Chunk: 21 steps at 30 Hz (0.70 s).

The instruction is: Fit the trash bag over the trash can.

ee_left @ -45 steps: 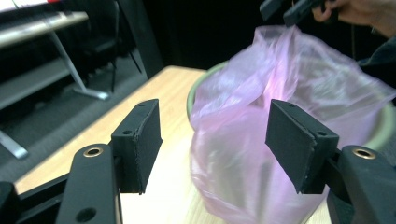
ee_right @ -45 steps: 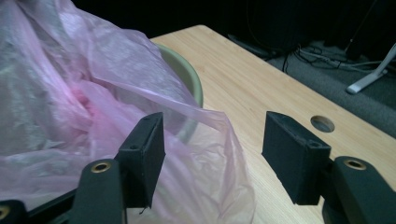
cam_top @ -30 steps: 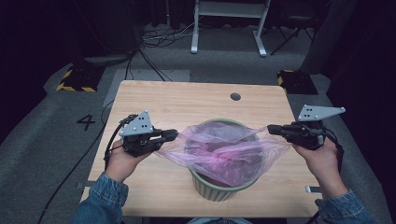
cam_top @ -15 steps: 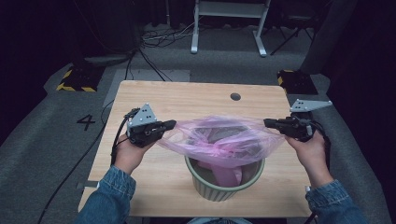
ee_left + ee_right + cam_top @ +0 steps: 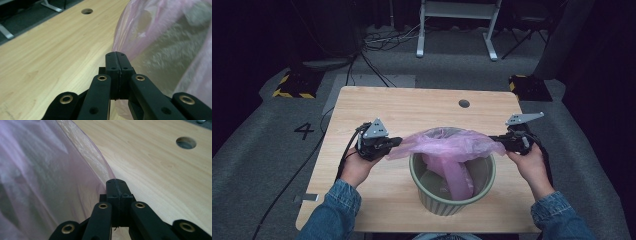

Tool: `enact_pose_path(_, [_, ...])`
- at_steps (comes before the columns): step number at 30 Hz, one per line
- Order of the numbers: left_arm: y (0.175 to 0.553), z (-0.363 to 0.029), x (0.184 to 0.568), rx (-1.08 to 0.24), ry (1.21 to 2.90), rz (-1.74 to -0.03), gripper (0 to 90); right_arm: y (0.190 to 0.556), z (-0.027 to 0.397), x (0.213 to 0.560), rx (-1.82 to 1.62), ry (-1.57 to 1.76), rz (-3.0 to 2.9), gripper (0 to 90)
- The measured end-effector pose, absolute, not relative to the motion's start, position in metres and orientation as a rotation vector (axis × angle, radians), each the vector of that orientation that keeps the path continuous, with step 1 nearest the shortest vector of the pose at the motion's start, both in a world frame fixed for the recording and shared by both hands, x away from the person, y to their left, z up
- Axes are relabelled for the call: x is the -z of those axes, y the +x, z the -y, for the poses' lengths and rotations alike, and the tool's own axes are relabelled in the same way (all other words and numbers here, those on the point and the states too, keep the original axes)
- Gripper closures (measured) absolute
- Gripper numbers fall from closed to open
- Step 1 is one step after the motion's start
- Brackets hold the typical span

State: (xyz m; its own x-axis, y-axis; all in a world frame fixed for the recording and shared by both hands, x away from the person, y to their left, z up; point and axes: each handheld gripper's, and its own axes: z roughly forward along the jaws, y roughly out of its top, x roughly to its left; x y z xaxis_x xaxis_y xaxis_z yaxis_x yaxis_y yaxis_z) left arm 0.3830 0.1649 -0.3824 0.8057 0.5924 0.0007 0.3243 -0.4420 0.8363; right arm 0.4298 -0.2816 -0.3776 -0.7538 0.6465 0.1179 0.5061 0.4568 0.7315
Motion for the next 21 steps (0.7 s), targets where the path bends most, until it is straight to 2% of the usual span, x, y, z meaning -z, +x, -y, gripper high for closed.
enact_pose_path(3, [0.373,-0.171,0.383,-0.35,2.035,-0.654,89.1,0.42,0.285,0.383,-1.196,0.994,-2.544,90.0])
enact_pose_path(4, [0.37,-0.172,0.383,-0.359,2.025,-0.645,86.5,0.414,0.287,0.384,-1.201,0.985,-2.545,90.0])
enact_pose_path(5, [0.366,-0.175,0.382,-0.381,2.001,-0.65,81.0,0.411,0.288,0.384,-1.202,0.976,-2.548,90.0])
enact_pose_path(6, [0.362,-0.178,0.38,-0.403,1.978,-0.652,70.0,0.406,0.29,0.384,-1.204,0.963,-2.547,89.9])
enact_pose_path(8, [0.356,-0.185,0.373,-0.4,1.933,-0.647,55.7,0.399,0.294,0.381,-1.221,0.946,-2.522,78.1])
enact_pose_path(9, [0.353,-0.189,0.369,-0.405,1.917,-0.637,49.5,0.395,0.298,0.377,-1.235,0.952,-2.481,63.9])
enact_pose_path(11, [0.345,-0.193,0.362,-0.408,1.889,-0.611,46.9,0.39,0.303,0.371,-1.264,0.932,-2.429,51.1])
enact_pose_path(13, [0.337,-0.195,0.356,-0.412,1.876,-0.571,44.5,0.383,0.309,0.36,-1.285,0.897,-2.354,45.4])
enact_pose_path(21, [0.327,-0.18,0.345,-0.459,1.924,-0.481,39.6,0.355,0.323,0.326,-1.361,0.778,-2.274,43.6])
